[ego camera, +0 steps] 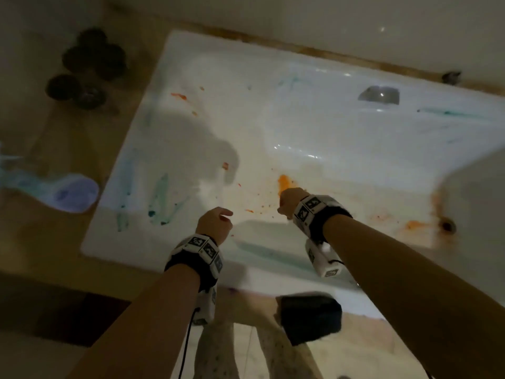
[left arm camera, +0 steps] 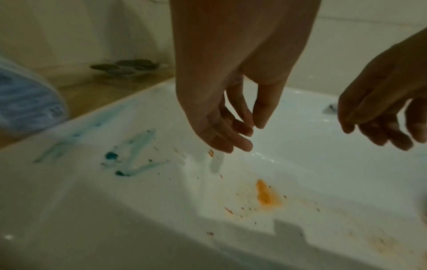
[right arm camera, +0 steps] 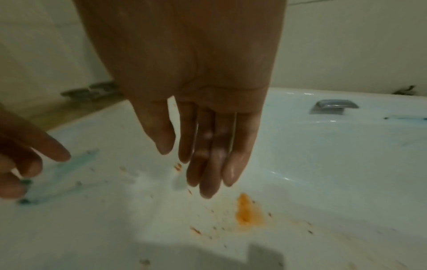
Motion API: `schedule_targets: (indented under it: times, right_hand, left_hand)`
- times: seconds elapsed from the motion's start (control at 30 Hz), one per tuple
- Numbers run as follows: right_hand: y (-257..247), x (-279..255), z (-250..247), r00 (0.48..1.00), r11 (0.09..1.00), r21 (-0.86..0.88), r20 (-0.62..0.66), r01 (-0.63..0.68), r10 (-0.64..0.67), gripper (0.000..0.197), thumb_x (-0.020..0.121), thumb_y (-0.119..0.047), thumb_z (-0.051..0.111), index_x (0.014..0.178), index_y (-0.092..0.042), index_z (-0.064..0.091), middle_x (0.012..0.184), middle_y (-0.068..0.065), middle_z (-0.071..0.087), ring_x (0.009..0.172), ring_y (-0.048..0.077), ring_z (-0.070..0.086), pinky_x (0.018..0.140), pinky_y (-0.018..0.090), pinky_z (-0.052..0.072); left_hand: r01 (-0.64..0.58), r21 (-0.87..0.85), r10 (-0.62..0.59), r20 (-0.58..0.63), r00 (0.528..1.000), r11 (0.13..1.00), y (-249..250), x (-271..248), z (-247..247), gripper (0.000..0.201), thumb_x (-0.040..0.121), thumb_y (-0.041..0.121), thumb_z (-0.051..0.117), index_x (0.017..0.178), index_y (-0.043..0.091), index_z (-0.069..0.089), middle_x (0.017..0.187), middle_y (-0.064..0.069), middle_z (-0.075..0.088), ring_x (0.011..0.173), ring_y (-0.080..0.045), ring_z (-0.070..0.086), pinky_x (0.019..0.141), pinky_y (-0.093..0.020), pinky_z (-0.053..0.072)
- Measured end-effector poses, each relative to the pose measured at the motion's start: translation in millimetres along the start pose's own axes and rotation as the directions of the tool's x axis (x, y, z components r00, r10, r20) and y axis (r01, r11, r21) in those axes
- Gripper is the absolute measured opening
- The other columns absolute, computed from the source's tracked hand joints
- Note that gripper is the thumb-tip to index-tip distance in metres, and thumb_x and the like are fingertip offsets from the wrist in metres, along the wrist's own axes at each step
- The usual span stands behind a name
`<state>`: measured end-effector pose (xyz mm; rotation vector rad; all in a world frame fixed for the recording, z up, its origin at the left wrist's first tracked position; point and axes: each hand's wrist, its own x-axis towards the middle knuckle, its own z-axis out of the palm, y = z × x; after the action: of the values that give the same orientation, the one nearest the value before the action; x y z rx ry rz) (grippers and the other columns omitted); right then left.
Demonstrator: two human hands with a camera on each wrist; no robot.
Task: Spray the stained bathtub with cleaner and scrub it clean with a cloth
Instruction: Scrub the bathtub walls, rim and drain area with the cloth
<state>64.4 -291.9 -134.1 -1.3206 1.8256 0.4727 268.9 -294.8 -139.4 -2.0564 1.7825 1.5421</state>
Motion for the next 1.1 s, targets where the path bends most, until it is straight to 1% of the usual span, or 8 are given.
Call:
schedule_targets:
  times: [0.17,0.27,0.43,0.57,0.7,0.9,1.0,1.1]
  right_hand:
    - [76.1,3.3,49.7,0.998,0.997,-0.058,0.034,-0.054,0.056,0.032,0.089,-0.025,0.053,0.060,-0.015,0.046,0.074,0.005,0.060,0.077,0.027,0.062,0.081,0.040,0.054]
    - [99.9,-10.2,66.4,0.999,0.999,-0.019,0.028,-0.034,0.035,0.022,0.092,-0.025,0.051,0.074,-0.012,0.050,0.084,0.007,0.062,0.081,0.027,0.061,0.075,0.034,0.051]
    - [119.4,-64.7,107.6,0.987,0.989,-0.056,0.090,0.136,-0.131,0.037,0.094,-0.040,0.049,0.119,-0.012,0.048,0.118,0.007,0.055,0.107,0.026,0.054,0.090,0.034,0.043]
    - [136.8,-93.0,144.7,0.940,0.944,-0.167,0.242,0.284,-0.240,0.056,0.084,-0.050,0.059,0.127,-0.016,0.045,0.123,0.005,0.051,0.112,0.024,0.049,0.091,0.037,0.043]
    - [149.8,-95.9,167.8,0.948,0.949,-0.214,0.270,0.231,-0.170,0.059,0.083,-0.033,0.066,0.132,-0.014,0.039,0.127,0.007,0.049,0.117,0.025,0.047,0.093,0.038,0.043]
    - [140.4,-95.0,169.8,0.962,0.989,0.044,0.231,0.141,-0.147,0.035,0.086,-0.025,0.061,0.118,-0.019,0.051,0.119,0.003,0.053,0.112,0.025,0.053,0.093,0.033,0.045]
    - [124.8,-89.6,145.6,0.980,0.951,0.302,0.162,0.063,-0.117,0.024,0.081,-0.025,0.064,0.097,-0.023,0.046,0.105,0.004,0.054,0.095,0.023,0.052,0.079,0.031,0.044]
    - [103.5,-77.1,110.1,0.992,0.869,0.491,0.070,0.056,-0.104,0.029,0.085,-0.026,0.064,0.109,-0.015,0.051,0.113,0.008,0.059,0.097,0.025,0.056,0.080,0.031,0.047]
  left_hand:
    - [-0.030,0.120,0.013,0.142,0.990,0.992,9.0,-0.1,70.6,0.029,0.089,0.003,0.050,0.113,0.012,0.064,0.116,-0.013,0.063,0.097,-0.025,0.058,0.075,-0.021,0.043]
    - [-0.069,0.181,0.029,0.214,0.977,0.981,17.6,-2.3,100.8,0.029,0.089,0.003,0.050,0.112,0.014,0.064,0.114,-0.012,0.064,0.082,-0.019,0.054,0.057,-0.014,0.041]
    - [-0.132,0.329,0.033,0.289,0.957,0.935,21.4,-22.4,143.0,0.028,0.089,0.004,0.045,0.104,0.015,0.067,0.118,-0.007,0.062,0.105,-0.024,0.058,0.086,-0.026,0.047]
    - [-0.166,0.415,-0.013,0.395,0.919,0.895,12.6,-39.4,162.7,0.031,0.091,0.005,0.042,0.108,0.015,0.066,0.127,-0.005,0.058,0.118,-0.022,0.052,0.097,-0.026,0.042]
    - [-0.145,0.421,-0.045,0.409,0.911,0.895,14.6,-42.6,165.3,0.030,0.090,0.003,0.046,0.110,0.015,0.065,0.127,-0.006,0.058,0.115,-0.024,0.054,0.095,-0.027,0.044]
    - [-0.133,0.396,-0.021,0.361,0.932,0.909,17.4,-34.9,147.9,0.027,0.089,0.005,0.049,0.110,0.016,0.064,0.116,-0.006,0.063,0.105,-0.024,0.059,0.086,-0.028,0.047]
    - [-0.246,0.413,-0.019,0.541,0.841,0.877,13.3,-35.0,139.4,0.045,0.084,0.010,0.063,0.127,0.016,0.051,0.124,-0.005,0.056,0.119,-0.022,0.051,0.099,-0.029,0.041]
    - [-0.366,0.247,0.081,0.723,0.686,0.897,16.4,-45.7,133.8,0.078,0.067,0.015,0.082,0.133,0.014,0.043,0.129,-0.006,0.052,0.120,-0.023,0.050,0.103,-0.033,0.040]
